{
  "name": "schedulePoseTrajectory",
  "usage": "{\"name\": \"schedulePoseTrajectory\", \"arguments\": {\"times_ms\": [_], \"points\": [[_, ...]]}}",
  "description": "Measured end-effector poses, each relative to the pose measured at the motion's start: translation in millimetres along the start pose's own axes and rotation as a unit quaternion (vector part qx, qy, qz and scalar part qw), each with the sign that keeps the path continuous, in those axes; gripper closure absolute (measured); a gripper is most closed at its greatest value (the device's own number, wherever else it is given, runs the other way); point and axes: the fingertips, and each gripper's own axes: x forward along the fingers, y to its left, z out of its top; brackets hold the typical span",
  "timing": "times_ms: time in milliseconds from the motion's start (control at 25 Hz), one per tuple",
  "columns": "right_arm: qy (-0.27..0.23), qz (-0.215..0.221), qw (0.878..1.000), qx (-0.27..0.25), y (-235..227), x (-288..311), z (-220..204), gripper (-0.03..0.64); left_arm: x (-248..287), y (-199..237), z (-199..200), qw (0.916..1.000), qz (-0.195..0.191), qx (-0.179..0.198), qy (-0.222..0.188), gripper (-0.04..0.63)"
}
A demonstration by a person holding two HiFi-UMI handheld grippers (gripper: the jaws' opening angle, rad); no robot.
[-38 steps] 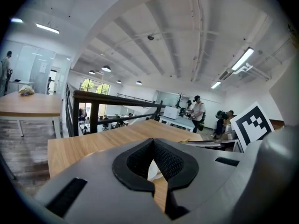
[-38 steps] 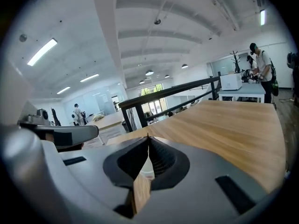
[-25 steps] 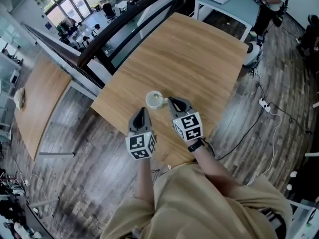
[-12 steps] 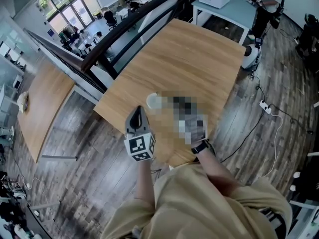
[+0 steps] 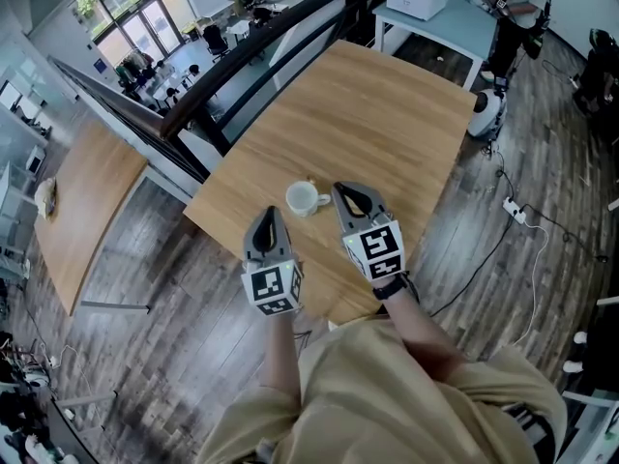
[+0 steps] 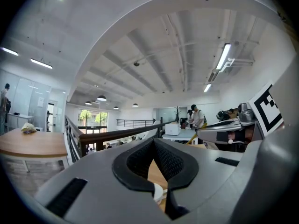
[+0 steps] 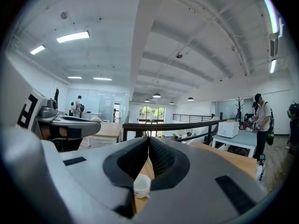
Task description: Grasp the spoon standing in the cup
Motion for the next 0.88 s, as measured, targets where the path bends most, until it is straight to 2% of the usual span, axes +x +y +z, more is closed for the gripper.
{"name": "schedulePoseTrajectory", "arguments": {"times_ms": [240,880], "points": [[-0.005,0.0,1.0,-0.002,2.8,2.1,1.8,0.6,-0.4,4.3,0.9,1.0,0.002,-0.004,-0.001,0.584],[0.012,-0.007,1.0,0.002,-1.7,1.5,-13.2,0.6,6.6,-5.4,-22.9,0.9995,-0.008,0.002,0.032,0.584]]}}
